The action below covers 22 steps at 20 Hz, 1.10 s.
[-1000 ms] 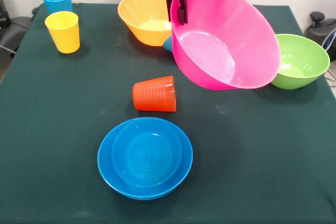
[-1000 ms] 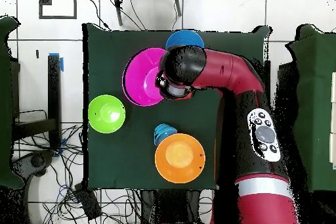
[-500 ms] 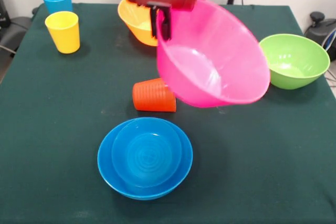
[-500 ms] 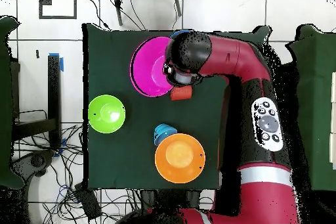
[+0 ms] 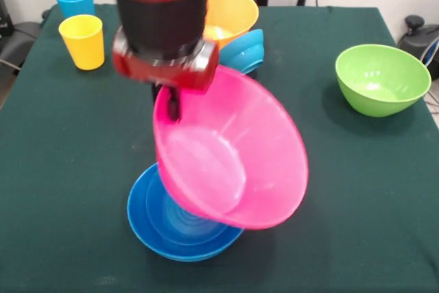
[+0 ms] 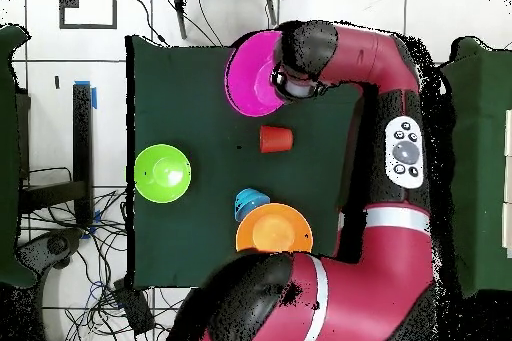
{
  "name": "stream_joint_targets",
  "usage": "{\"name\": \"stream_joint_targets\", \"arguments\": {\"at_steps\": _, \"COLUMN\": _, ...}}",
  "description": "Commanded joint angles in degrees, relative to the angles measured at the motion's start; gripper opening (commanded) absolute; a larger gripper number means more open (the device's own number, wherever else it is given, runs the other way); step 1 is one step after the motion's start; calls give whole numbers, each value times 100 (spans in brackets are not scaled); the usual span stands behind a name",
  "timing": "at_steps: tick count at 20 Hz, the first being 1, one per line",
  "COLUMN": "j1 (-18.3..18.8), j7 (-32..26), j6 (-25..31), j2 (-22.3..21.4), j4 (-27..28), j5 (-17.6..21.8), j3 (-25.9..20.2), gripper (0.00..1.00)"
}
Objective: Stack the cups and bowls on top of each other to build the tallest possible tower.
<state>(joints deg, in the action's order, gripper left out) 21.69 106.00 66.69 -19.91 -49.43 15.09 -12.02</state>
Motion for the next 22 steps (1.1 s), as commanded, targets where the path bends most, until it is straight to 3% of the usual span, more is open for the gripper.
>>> {"name": "stream_joint_targets", "arguments": {"at_steps": 1, "j1": -251, "j7": -1419, "j6": 1075, "j2": 1299, "j4": 2195, "j5": 743, "j3": -620, "gripper": 0}}
{"name": "stream_joint_targets", "arguments": {"at_steps": 5, "j1": -353, "j7": -1649, "j6": 1719, "j2": 1871, "j4": 3320, "j5": 1103, "j3": -975, "gripper": 0}}
{"name": "stream_joint_targets", "arguments": {"at_steps": 8, "j1": -389, "j7": -1693, "j6": 2047, "j2": 1968, "j4": 3655, "j5": 1325, "j3": -1162, "gripper": 0}}
{"name": "stream_joint_targets", "arguments": {"at_steps": 18, "j1": -523, "j7": -1471, "j6": 1621, "j2": 2104, "j4": 3638, "j5": 1632, "j3": -1195, "gripper": 0}}
{"name": "stream_joint_targets", "arguments": {"at_steps": 22, "j1": -475, "j7": -1422, "j6": 1783, "j2": 2159, "j4": 3727, "j5": 1706, "j3": -1325, "gripper": 0}}
